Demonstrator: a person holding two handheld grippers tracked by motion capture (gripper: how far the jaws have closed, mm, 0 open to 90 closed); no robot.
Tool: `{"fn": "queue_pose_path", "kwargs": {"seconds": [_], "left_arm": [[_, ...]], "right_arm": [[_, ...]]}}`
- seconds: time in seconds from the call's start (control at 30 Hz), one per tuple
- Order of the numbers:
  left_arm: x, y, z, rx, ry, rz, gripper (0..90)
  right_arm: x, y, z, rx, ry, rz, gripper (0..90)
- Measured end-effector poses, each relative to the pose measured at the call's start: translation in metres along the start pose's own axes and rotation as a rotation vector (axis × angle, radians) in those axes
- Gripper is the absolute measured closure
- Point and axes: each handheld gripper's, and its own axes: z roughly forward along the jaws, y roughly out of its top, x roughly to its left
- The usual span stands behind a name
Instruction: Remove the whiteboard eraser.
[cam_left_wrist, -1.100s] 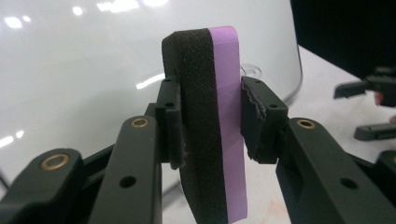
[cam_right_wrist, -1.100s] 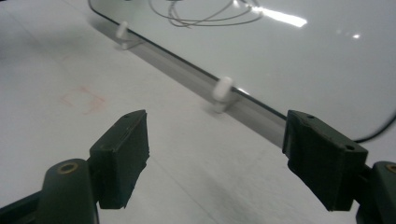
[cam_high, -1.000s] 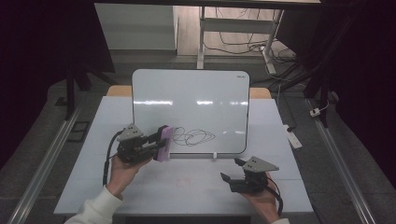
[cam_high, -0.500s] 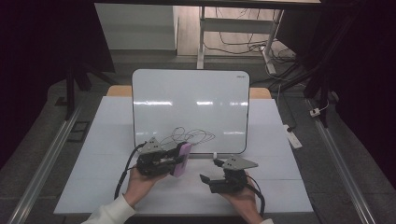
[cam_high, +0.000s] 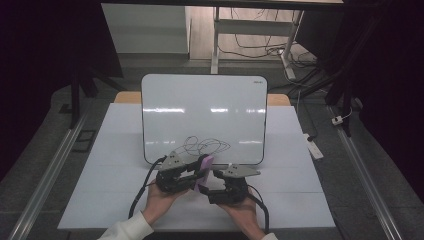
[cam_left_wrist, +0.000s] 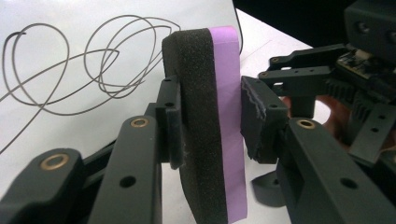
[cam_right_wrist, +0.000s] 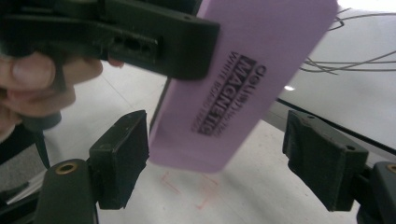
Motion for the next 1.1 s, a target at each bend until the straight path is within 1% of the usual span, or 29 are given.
{"fn": "queue_pose_path", "kwargs": {"seconds": [0.07,0.13,0.17,0.2,0.23,0.3,0.37,0.47,0.57,0.63,0.7,0.73,0.83,0.9,0.97,1.1], "left_arm": [[-0.002,0.000,0.001,-0.005,-0.004,0.004,62.0],[-0.004,0.000,0.001,-0.002,-0.003,0.014,62.0],[-0.005,0.000,0.000,-0.003,-0.003,0.015,62.1],[-0.005,0.000,0.000,-0.005,-0.002,0.013,62.2],[-0.004,0.000,-0.001,-0.006,-0.005,0.011,62.2],[-0.004,0.000,-0.002,-0.007,-0.008,0.009,62.3],[-0.003,0.000,-0.003,-0.015,-0.015,-0.004,62.4],[-0.003,0.000,-0.003,-0.013,-0.020,-0.007,62.4],[-0.002,0.000,-0.003,-0.011,-0.020,-0.009,61.9],[-0.002,0.000,-0.005,-0.013,-0.021,-0.004,59.1],[-0.001,0.001,-0.011,-0.024,-0.011,0.000,49.3],[-0.001,0.001,-0.015,-0.031,-0.007,0.000,44.9],[0.004,-0.001,-0.030,-0.034,0.012,0.006,36.9],[0.011,-0.005,-0.039,-0.022,0.023,0.000,34.7],[0.019,-0.009,-0.049,0.002,0.029,-0.018,33.5],[0.034,-0.022,-0.069,0.044,0.072,-0.030,30.6]], "right_arm": [[0.001,0.000,0.003,-0.004,0.010,0.013,22.7],[0.002,0.001,0.004,-0.002,-0.006,0.016,25.5],[0.002,0.001,0.004,-0.002,-0.009,0.020,27.4],[0.002,0.001,0.004,-0.004,-0.003,0.022,30.5],[0.002,0.001,0.003,-0.008,-0.008,0.022,31.7],[0.002,0.002,0.001,-0.020,-0.015,0.013,33.9],[0.002,0.003,-0.001,-0.033,-0.018,0.006,35.6],[0.002,0.004,-0.003,-0.031,-0.022,-0.006,36.8],[0.004,0.004,-0.004,-0.031,-0.052,-0.039,38.0],[0.004,0.005,-0.005,-0.026,-0.064,-0.055,38.8],[0.003,0.005,-0.007,-0.030,-0.087,-0.072,39.4],[0.002,0.006,-0.008,-0.032,-0.089,-0.070,39.6],[-0.001,0.007,-0.013,-0.033,-0.107,-0.074,39.9],[-0.004,0.007,-0.015,-0.036,-0.119,-0.078,40.0],[-0.007,0.009,-0.017,-0.035,-0.141,-0.090,40.1],[-0.014,0.013,-0.023,-0.045,-0.174,-0.087,40.2]]}}
